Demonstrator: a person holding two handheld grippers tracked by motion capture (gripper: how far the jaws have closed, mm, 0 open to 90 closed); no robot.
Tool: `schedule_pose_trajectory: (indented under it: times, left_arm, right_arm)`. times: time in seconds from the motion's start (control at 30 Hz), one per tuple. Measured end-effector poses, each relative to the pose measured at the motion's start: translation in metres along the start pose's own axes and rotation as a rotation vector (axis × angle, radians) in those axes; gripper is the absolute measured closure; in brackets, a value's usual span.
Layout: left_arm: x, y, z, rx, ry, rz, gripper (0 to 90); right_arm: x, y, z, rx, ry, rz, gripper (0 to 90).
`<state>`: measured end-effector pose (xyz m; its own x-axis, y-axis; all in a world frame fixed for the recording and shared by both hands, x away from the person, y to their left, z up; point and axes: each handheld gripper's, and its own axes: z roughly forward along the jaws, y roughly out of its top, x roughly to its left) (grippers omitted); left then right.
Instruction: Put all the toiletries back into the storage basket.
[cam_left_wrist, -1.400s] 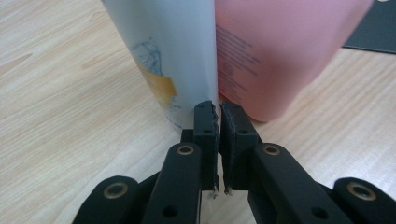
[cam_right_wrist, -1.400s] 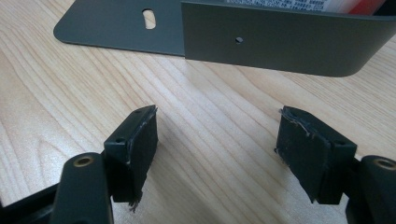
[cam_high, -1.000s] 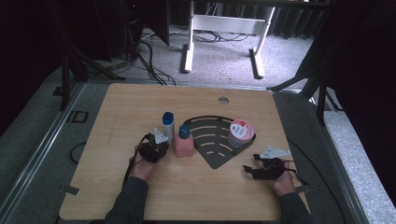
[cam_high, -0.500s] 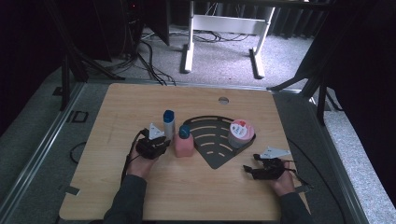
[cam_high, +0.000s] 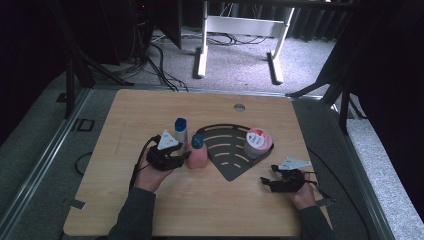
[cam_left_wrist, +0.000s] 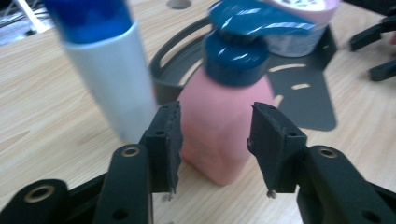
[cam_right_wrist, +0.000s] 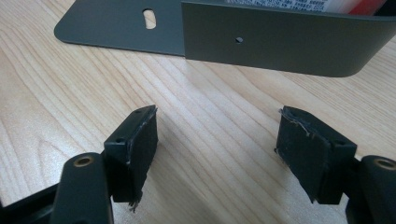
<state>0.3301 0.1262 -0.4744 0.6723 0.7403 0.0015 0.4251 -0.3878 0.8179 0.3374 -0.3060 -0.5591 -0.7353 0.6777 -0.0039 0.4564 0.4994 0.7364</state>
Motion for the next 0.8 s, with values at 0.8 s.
schedule_pose_trajectory:
  times: [0.8]
  left_arm:
    - [-0.010, 0.024, 0.029, 0.027, -0.022, 0.025, 34.2]
  right_arm:
    - [0.000, 0.000, 0.000, 0.001, 0.000, 0.001, 28.8]
